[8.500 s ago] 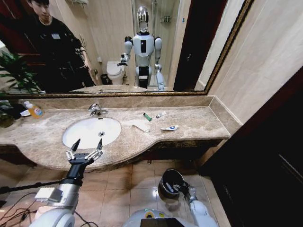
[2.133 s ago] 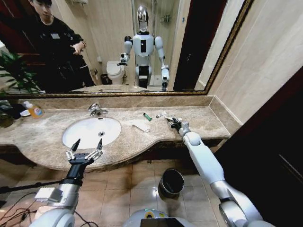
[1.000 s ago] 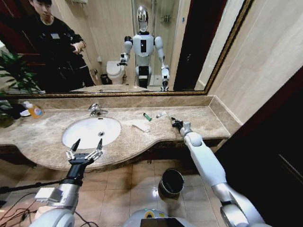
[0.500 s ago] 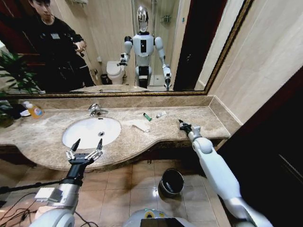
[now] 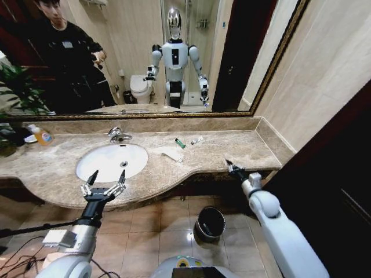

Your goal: Pick up the trash from the sink and place it in the trash bin.

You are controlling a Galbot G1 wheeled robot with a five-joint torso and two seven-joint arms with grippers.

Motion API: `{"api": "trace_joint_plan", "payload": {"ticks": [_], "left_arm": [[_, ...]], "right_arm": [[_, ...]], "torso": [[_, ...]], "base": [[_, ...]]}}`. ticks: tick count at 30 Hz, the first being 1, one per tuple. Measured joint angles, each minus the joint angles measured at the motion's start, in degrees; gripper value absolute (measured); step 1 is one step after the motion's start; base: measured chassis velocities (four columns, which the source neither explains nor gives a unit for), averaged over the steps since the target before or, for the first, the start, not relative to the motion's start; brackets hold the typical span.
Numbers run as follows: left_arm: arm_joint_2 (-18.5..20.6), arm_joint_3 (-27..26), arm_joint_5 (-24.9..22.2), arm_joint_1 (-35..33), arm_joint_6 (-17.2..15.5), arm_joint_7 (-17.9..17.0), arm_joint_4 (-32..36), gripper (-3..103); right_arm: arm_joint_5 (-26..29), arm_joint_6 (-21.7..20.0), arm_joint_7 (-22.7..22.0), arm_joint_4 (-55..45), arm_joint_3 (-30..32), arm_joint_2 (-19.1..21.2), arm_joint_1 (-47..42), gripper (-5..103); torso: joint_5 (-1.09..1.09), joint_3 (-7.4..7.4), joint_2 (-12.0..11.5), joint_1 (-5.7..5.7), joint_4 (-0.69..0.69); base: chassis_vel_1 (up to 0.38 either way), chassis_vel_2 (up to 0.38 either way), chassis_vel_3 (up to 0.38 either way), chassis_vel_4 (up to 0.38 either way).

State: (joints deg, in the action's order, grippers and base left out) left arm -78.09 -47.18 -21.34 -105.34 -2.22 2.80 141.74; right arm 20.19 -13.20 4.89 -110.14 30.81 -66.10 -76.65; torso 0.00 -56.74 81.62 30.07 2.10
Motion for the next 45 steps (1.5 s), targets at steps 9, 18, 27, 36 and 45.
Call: {"api": "trace_joint_plan", "payload": {"ticks": [9,18,27,36,45], "left_arm": [[0.0,0.0,0.0,0.0,0.0,0.0,0.0,100],[0.0,0.0,0.0,0.0,0.0,0.0,0.0,100],[0.0,0.0,0.0,0.0,0.0,0.0,0.0,100],[0.0,0.0,0.0,0.0,0.0,0.0,0.0,100],[0.0,0.0,0.0,0.0,0.0,0.0,0.0,100]], "right_arm": [[-5.05,6.18,0.28,2.0,-1.34,-4.7,-7.49,0],[-9.08,12.85,5.78,14.6,-1.88,-9.25,-7.04,0],[-13.68,17.74,5.94,29.18,-2.03,-15.0,-3.35,0],[-16.77,23.44,4.77,47.27,-1.88,-18.47,3.25,0],[-17.18,26.31,3.26,60.67,-1.94,-19.66,9.62,0]], "torso": [[0.01,0.0,0.0,0.0,0.0],[0.0,-0.01,-0.02,0.01,0.0],[-0.01,-0.01,-0.01,0.01,0.01],[0.0,-0.01,-0.02,0.01,0.01],[0.0,-0.01,-0.02,0.01,0.01]], "base": [[0.0,0.0,0.0,0.0],[0.0,0.0,0.0,0.0],[0.0,0.0,0.0,0.0],[0.0,0.0,0.0,0.0],[0.0,0.0,0.0,0.0]]}}
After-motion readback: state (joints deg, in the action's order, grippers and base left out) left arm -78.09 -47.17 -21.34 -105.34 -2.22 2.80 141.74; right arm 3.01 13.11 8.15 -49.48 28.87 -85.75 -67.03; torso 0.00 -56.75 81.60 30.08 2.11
